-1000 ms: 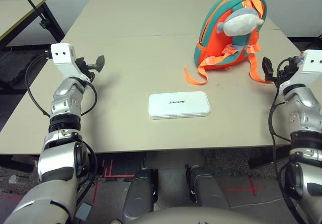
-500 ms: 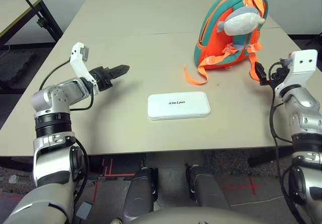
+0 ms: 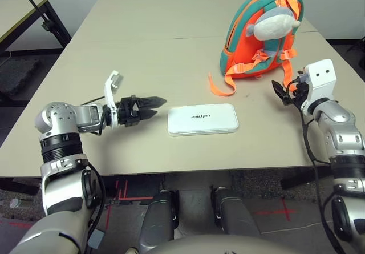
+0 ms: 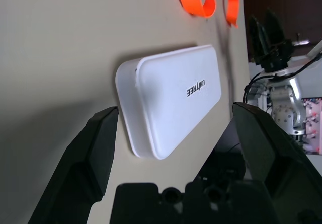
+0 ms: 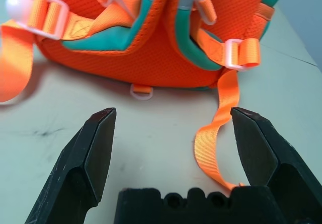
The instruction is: Put the pencil case into the backpack and zip it.
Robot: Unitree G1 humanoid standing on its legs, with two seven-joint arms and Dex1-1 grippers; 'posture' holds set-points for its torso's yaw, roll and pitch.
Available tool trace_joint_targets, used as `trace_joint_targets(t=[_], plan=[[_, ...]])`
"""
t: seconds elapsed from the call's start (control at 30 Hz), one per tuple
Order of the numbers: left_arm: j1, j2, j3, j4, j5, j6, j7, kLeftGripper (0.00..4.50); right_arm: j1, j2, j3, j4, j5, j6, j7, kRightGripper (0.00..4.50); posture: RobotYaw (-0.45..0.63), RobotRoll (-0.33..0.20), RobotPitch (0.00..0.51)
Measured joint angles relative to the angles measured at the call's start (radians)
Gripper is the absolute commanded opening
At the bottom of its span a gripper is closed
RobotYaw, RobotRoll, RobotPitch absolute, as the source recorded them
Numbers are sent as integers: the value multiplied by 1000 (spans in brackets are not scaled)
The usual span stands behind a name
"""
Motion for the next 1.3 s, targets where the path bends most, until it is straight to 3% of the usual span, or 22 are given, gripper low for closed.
trace_joint_targets(t=[0.23, 0.57, 0.7, 1.0, 1.3], plan=[[-9, -31, -7, 100, 41, 0, 4, 4500, 41, -7, 11, -58, -11, 28, 24, 4482, -190, 0, 121], [-30, -35, -46, 155, 80, -39, -45, 4500, 123, -78, 119, -203, -43, 103, 177, 4482, -205, 0, 122], [-37, -34, -54, 177, 89, -49, -63, 4500, 148, -90, 155, -245, -44, 132, 229, 3610, -203, 0, 121], [-37, -32, -79, 179, 110, -70, -103, 4500, 154, -87, 247, -307, -44, 182, 324, 110, -188, 0, 122], [-26, -32, -77, 172, 116, -73, -118, 4500, 145, -79, 312, -321, -45, 199, 382, 46, -176, 0, 126]])
